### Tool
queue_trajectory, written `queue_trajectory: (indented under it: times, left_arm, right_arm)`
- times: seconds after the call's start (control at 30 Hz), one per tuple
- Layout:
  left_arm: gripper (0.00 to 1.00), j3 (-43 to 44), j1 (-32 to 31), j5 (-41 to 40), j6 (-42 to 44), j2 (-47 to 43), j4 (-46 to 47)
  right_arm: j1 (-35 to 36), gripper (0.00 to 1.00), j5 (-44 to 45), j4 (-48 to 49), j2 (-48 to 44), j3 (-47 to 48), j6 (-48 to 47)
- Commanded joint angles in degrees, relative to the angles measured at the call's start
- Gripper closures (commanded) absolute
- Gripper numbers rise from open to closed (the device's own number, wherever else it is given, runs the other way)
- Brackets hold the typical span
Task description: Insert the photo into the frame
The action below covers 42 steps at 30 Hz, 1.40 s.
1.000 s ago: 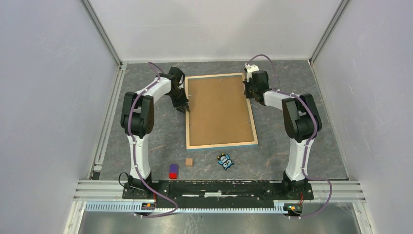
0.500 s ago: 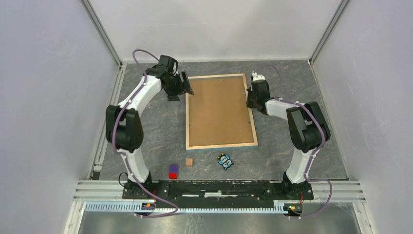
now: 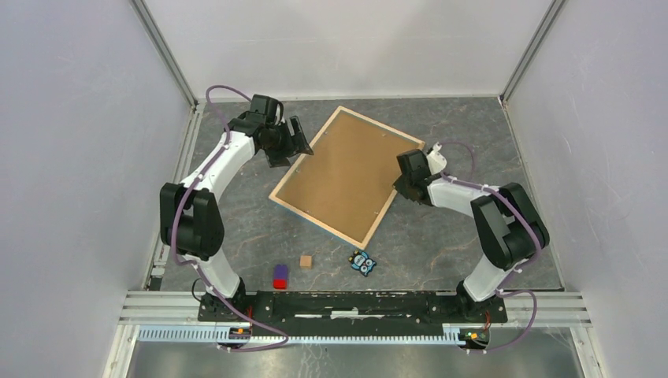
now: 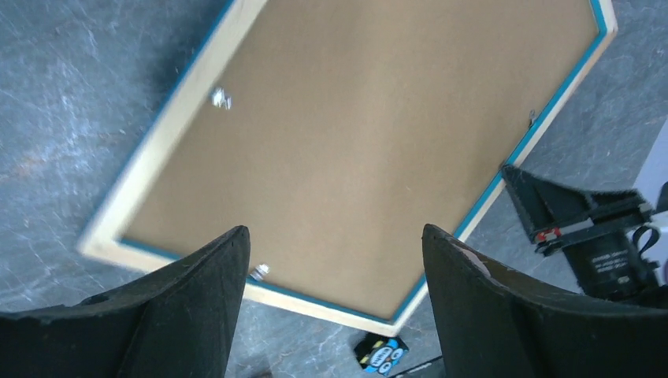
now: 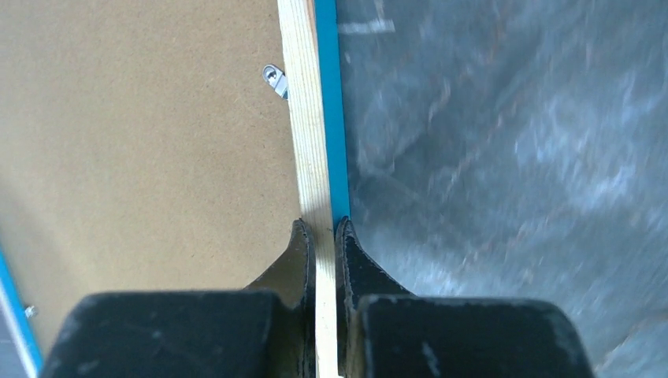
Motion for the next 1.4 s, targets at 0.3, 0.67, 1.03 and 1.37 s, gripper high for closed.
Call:
queue_trajectory:
  times: [0.3,0.67,1.03,1.37]
  left_arm:
    - [0.14,-29.5,-1.2,-0.7,-24.9,-16.9,8.0]
    - [0.31,-27.8,-5.0,-5.3,-25.5,-2.2,6.9]
    - [0.95,-15.4,-3.4,-22.9,-0.6,9.2,-7.2]
    - [0.98,-8.4,1.7,-20.8,3.9,13.4,-8.4]
  right_arm:
    - [13.5,0.25,9.5,7.7,-14.7,-11.8,8.7]
    - [4.2,0.04,9.3,13.6,-17.2,0.0,-40.8]
    - [-6.8,0.02,-9.8,6.6,4.1,18.7,-55.5]
    - [-6.5,0.09,-5.2,-9.0,13.3,26.9,-46.3]
